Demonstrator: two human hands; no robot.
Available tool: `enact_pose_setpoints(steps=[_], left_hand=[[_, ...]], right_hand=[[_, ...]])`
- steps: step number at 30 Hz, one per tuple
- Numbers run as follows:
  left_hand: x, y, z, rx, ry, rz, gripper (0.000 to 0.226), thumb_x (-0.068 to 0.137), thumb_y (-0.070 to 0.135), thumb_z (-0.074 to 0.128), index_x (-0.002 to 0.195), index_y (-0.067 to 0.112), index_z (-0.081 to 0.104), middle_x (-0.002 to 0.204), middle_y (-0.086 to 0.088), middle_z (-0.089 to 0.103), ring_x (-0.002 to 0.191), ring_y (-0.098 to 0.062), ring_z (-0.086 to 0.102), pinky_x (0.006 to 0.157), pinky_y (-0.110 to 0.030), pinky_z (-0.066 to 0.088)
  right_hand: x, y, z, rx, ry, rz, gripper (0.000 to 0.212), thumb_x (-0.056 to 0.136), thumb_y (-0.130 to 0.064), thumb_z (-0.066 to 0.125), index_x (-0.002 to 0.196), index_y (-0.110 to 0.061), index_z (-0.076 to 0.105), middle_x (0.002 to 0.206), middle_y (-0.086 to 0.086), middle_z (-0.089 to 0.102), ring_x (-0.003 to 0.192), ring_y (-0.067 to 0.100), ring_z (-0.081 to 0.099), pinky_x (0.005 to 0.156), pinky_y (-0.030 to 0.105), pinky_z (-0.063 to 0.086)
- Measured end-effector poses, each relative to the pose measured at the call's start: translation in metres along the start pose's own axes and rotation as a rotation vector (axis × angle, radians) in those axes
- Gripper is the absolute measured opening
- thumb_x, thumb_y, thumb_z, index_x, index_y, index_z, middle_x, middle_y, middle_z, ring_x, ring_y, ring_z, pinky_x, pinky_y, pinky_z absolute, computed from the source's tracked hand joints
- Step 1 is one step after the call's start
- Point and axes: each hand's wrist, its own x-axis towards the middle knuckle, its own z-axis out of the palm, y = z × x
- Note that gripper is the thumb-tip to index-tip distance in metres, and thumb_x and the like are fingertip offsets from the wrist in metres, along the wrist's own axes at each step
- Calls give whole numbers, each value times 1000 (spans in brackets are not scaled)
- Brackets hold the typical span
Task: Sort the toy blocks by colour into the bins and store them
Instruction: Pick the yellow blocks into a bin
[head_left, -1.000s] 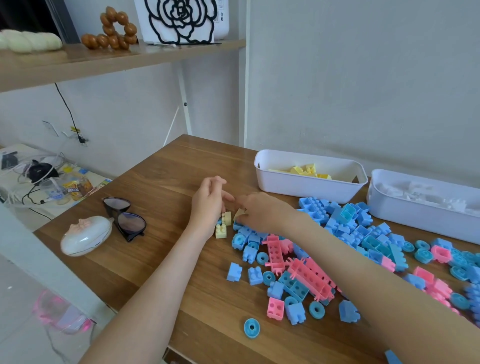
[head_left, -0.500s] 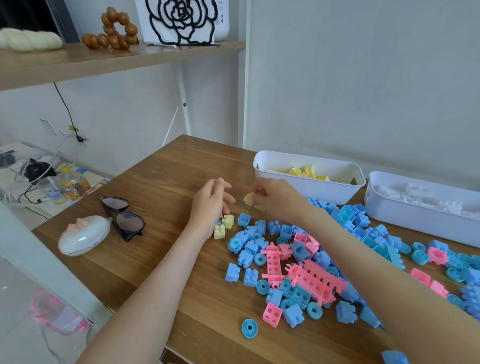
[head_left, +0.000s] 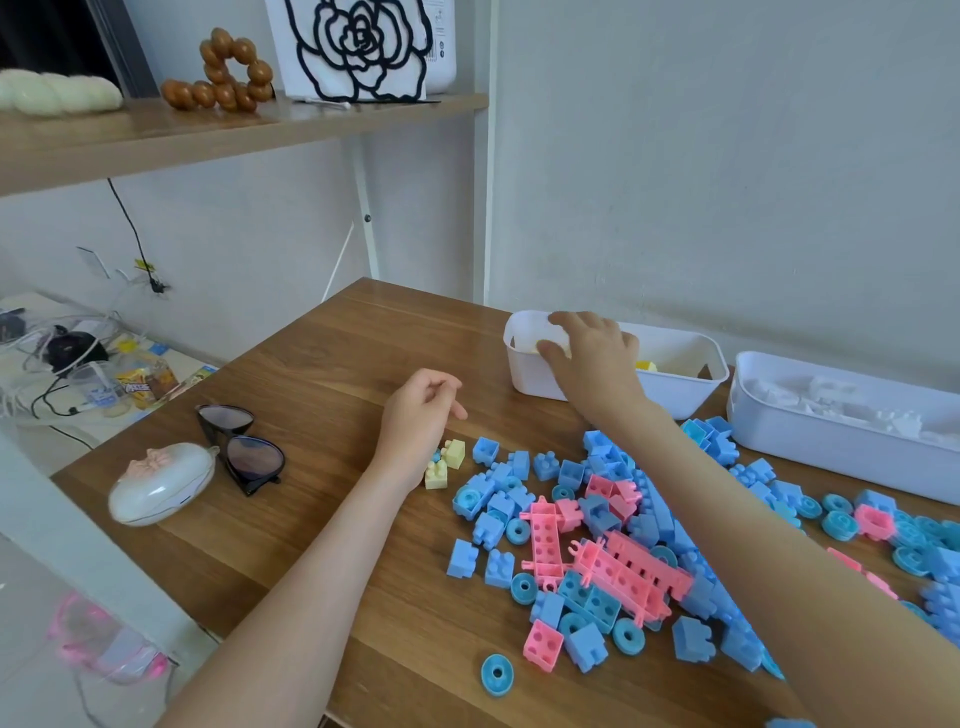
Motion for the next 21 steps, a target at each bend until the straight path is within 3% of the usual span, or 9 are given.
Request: enact_pose_setpoints(steps=[2, 4, 7, 9, 12, 17, 21], left_hand=[[1, -1, 0, 5, -3, 4, 18, 99, 23, 45, 103, 23, 62, 82, 3, 67, 85, -7, 61, 78, -24, 47], [1, -2, -1, -37, -2, 3, 18, 98, 22, 46, 100, 21, 63, 87, 3, 67, 85, -8, 62, 75, -23, 50], [1, -2, -5, -87, 62, 14, 19, 97, 19, 46, 99, 20, 65, 88, 3, 65, 83, -9, 61, 67, -20, 46], [0, -1, -6, -81, 94, 28, 19, 97, 18, 45, 101, 19, 64, 77, 1, 62, 74, -8, 59, 60, -14, 44], [-1, -1, -5, -94, 94, 19, 19, 97, 17, 45, 101, 18, 64, 71, 0, 59, 69, -8, 56, 58, -14, 42], [1, -1, -4, -110, 70, -18, 19, 97, 17, 46, 100, 18, 65, 69, 2, 59, 67, -10, 56, 60, -24, 43], [-1, 0, -3, -76, 38, -5, 19, 97, 17, 46, 101, 18, 65, 74, 1, 62, 73, -11, 59, 63, -25, 45]], right_hand=[[-17, -17, 5, -27, 39, -204, 29, 95, -28, 45, 119, -17, 57, 120, 3, 57, 112, 24, 46, 95, 37, 30], [-37, -36, 11, 31, -85, -430, 24, 92, -31, 50, 107, -16, 59, 102, -1, 59, 97, 19, 48, 92, 38, 38], [-55, -54, 22, 70, -464, -482, 44, 88, -42, 55, 123, -16, 49, 118, 2, 55, 108, 20, 48, 95, 36, 38], [-59, -58, 26, 68, -574, -454, 56, 87, -49, 55, 131, -16, 42, 127, 3, 51, 117, 21, 45, 99, 37, 36], [-58, -61, 27, 52, -601, -434, 56, 86, -47, 57, 131, -16, 42, 129, 2, 50, 119, 20, 44, 100, 38, 33], [-55, -62, 17, 17, -546, -472, 22, 92, -23, 51, 112, -12, 54, 109, 3, 56, 89, 13, 49, 87, 32, 40], [-56, -59, 17, -21, -482, -526, 17, 94, -24, 49, 106, -14, 55, 106, 2, 57, 92, 16, 52, 88, 34, 41]])
